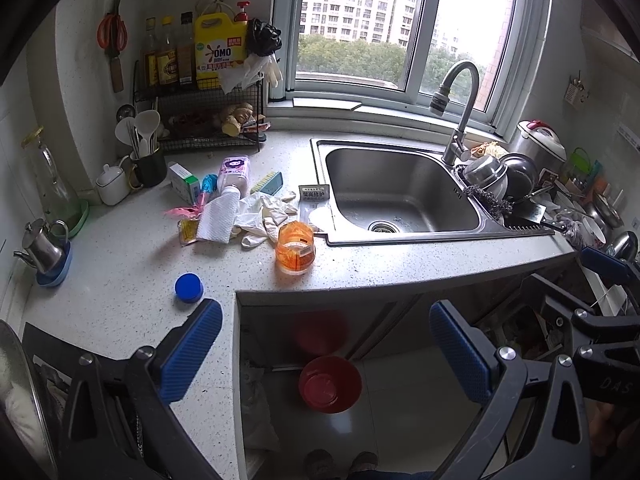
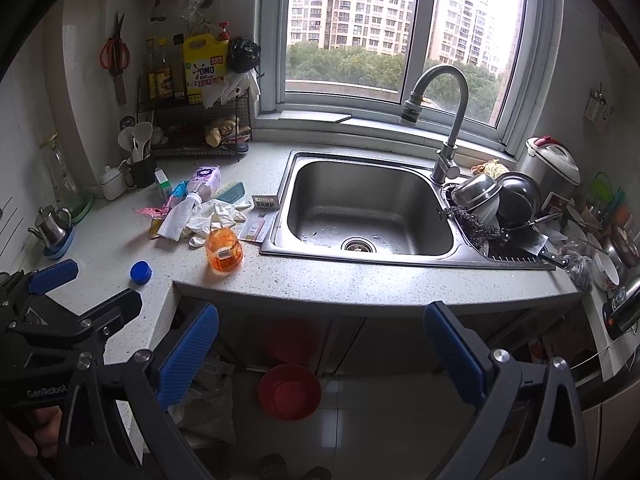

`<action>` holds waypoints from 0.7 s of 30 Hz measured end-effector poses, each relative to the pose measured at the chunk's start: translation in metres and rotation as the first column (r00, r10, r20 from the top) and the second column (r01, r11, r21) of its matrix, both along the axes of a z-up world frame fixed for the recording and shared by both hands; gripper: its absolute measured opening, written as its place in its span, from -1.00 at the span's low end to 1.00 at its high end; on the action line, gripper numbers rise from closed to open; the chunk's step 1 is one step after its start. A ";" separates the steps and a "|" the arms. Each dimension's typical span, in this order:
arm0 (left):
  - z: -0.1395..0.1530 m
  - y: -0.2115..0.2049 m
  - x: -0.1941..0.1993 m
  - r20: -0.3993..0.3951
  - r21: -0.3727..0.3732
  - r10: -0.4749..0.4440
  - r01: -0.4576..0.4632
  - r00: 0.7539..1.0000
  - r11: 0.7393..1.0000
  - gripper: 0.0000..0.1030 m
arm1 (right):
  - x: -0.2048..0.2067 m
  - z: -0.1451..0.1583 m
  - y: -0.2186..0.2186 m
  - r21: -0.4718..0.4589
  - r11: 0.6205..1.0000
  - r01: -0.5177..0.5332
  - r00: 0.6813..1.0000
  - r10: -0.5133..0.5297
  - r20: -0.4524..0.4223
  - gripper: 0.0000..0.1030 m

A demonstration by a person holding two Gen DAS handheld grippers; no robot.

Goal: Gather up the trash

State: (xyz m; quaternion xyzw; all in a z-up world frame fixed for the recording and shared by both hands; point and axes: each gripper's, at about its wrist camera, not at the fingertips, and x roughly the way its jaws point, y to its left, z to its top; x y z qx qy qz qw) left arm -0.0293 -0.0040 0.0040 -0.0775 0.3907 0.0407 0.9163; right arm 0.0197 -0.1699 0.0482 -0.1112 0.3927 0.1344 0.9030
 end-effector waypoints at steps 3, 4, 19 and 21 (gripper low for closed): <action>0.001 -0.001 -0.001 0.002 0.004 -0.001 0.001 1.000 1.000 1.00 | -0.002 0.002 0.000 0.004 1.000 0.000 1.000 0.000 0.009 0.99; 0.002 -0.001 -0.002 0.002 0.008 -0.001 0.000 1.000 1.000 1.00 | -0.003 0.002 0.000 0.005 1.000 0.002 1.000 -0.002 0.011 0.99; 0.006 -0.008 -0.010 0.013 0.016 -0.017 0.017 1.000 1.000 1.00 | -0.010 0.005 -0.005 0.017 1.000 0.010 1.000 -0.011 0.016 0.99; 0.006 -0.010 -0.011 0.014 0.018 -0.020 0.020 1.000 1.000 1.00 | -0.010 0.005 -0.007 0.017 1.000 0.013 1.000 -0.014 0.015 0.99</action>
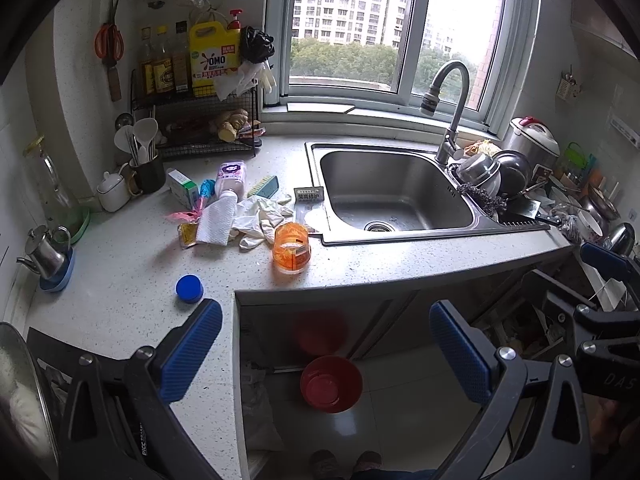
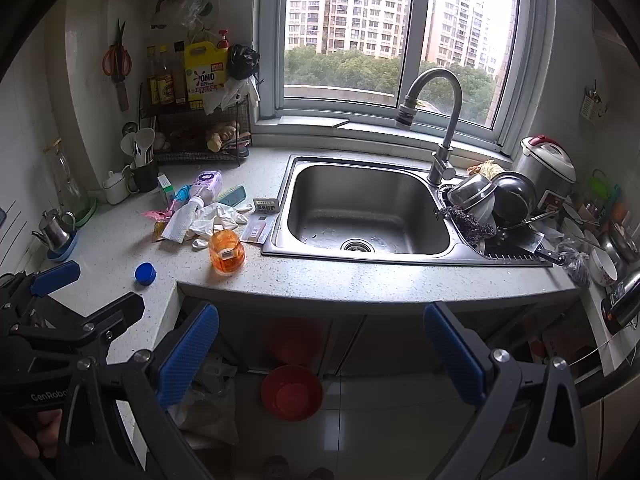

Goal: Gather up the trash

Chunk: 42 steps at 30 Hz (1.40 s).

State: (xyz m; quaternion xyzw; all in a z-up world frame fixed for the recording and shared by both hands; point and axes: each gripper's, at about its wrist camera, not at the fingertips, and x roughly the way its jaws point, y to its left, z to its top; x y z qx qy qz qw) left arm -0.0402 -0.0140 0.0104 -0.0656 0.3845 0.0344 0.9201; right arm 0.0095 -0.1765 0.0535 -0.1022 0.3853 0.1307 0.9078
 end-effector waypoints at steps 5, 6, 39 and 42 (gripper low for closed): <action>0.000 -0.004 -0.001 -0.003 0.003 -0.004 0.004 1.000 1.000 1.00 | -0.002 0.001 -0.003 0.002 1.000 0.000 1.000 0.000 -0.002 0.99; 0.000 -0.005 -0.001 -0.004 0.005 -0.005 0.005 1.000 1.000 1.00 | -0.002 0.000 -0.003 0.001 1.000 0.000 1.000 0.000 -0.002 0.99; 0.007 -0.007 0.065 -0.031 0.051 0.056 -0.054 0.998 0.997 1.00 | 0.058 0.006 -0.015 0.062 0.992 -0.110 0.994 0.111 -0.022 0.99; 0.006 0.015 0.089 -0.036 0.069 0.056 -0.053 0.998 0.996 1.00 | 0.083 0.000 -0.004 0.075 0.988 -0.136 0.990 0.138 -0.030 0.99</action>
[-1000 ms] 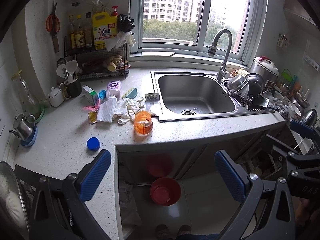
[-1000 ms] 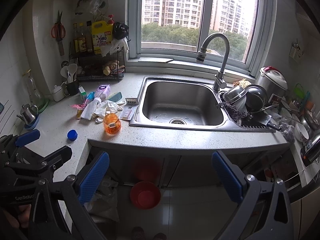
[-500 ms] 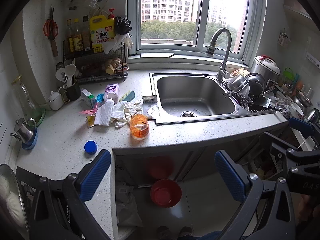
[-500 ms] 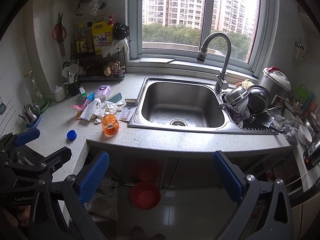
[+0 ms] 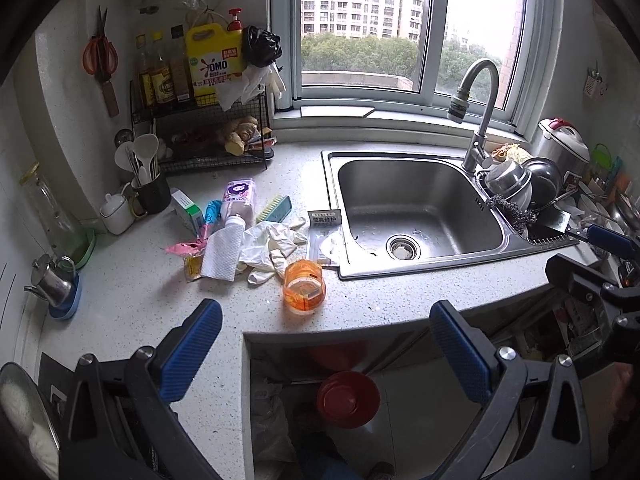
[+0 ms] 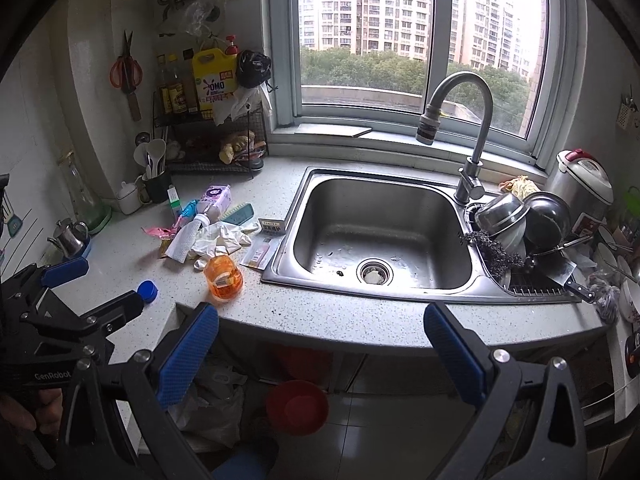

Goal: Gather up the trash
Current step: 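Grasp the pink-printed sample sachet with the right tool while the left tool approaches the orange wrapper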

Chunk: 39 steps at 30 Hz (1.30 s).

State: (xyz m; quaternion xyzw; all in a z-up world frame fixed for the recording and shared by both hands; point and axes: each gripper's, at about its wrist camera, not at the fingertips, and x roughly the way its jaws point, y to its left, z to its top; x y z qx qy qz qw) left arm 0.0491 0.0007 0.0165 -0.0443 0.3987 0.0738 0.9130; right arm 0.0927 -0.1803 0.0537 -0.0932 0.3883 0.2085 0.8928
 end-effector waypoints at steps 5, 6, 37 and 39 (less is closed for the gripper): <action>-0.011 0.051 0.051 -0.028 -0.034 0.004 -0.005 1.000 0.999 1.00 | 0.049 -0.013 0.032 0.006 0.999 -0.036 0.999 0.036 -0.019 0.99; -0.015 0.061 0.062 -0.037 -0.039 0.007 -0.008 0.999 0.999 1.00 | 0.060 -0.017 0.039 0.010 0.999 -0.047 0.998 0.047 -0.041 0.99; -0.146 0.165 0.232 -0.306 -0.140 -0.138 0.099 0.942 0.985 1.00 | 0.247 -0.195 0.173 -0.105 0.946 -0.305 0.859 0.226 -0.460 0.22; -0.148 0.166 0.231 -0.309 -0.149 -0.140 0.098 0.941 0.984 1.00 | 0.244 -0.192 0.172 -0.113 0.942 -0.317 0.856 0.234 -0.461 0.09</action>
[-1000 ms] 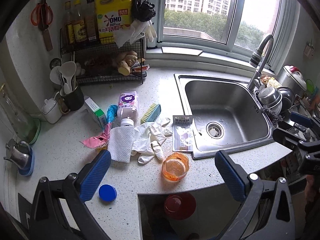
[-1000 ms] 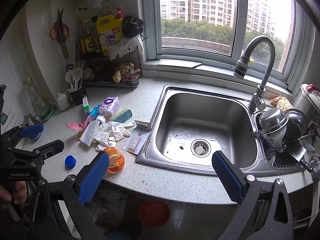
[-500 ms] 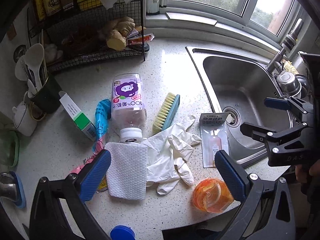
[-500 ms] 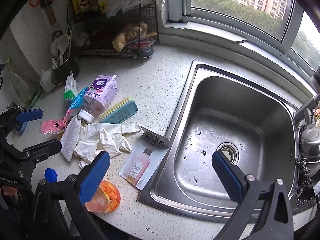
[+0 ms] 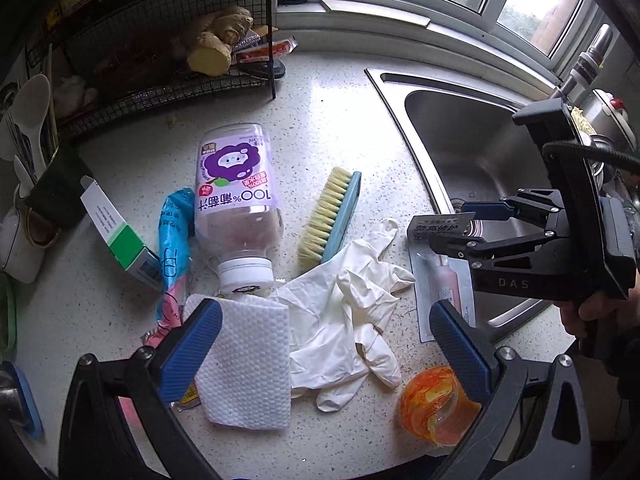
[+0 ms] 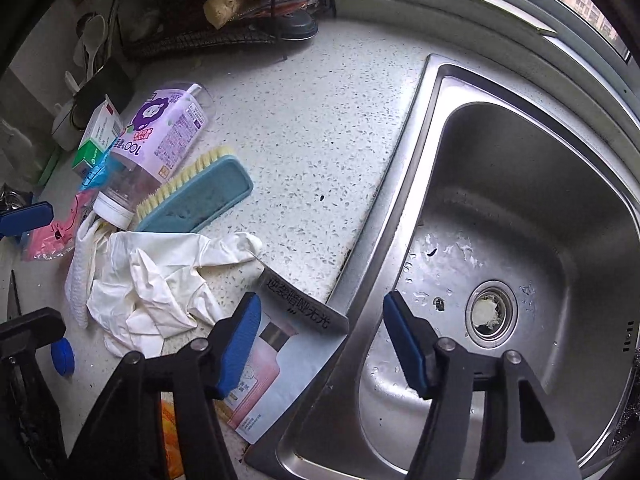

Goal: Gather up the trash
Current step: 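Grasp the pink-printed sample sachet with the right tool while the left tool approaches the orange wrapper, then grasp the crumpled orange plastic wrapper with the left tool while the right tool holds the sachet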

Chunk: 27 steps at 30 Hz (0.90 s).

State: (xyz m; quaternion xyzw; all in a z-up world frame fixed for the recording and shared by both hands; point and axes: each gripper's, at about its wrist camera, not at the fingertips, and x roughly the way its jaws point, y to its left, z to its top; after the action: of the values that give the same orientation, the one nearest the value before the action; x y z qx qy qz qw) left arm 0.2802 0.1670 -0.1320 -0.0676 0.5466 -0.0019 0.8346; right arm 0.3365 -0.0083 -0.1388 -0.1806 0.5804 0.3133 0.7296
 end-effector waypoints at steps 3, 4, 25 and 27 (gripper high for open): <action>-0.002 0.001 -0.004 -0.003 -0.004 -0.001 0.001 1.000 1.000 1.00 | -0.003 -0.007 0.004 -0.008 1.000 -0.010 1.000 0.010 -0.005 -0.11; -0.002 0.001 -0.005 -0.002 -0.004 -0.001 0.001 1.000 1.000 1.00 | -0.004 -0.006 0.003 -0.017 1.000 -0.008 1.000 0.008 0.008 -0.13; -0.005 -0.019 -0.048 -0.052 -0.033 -0.025 0.023 0.998 0.999 1.00 | -0.016 0.031 0.001 0.096 0.994 0.051 0.986 -0.065 0.152 -0.99; -0.008 -0.026 -0.052 -0.067 -0.037 -0.040 0.038 0.997 0.999 1.00 | -0.020 0.042 -0.004 0.103 0.992 0.066 0.982 -0.083 0.167 -0.99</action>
State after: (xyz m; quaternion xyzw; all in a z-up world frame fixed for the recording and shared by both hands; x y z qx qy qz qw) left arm 0.2287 0.1414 -0.1396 -0.0719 0.5758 -0.0257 0.8140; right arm 0.3166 -0.0119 -0.0969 -0.1492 0.5062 0.2969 0.7959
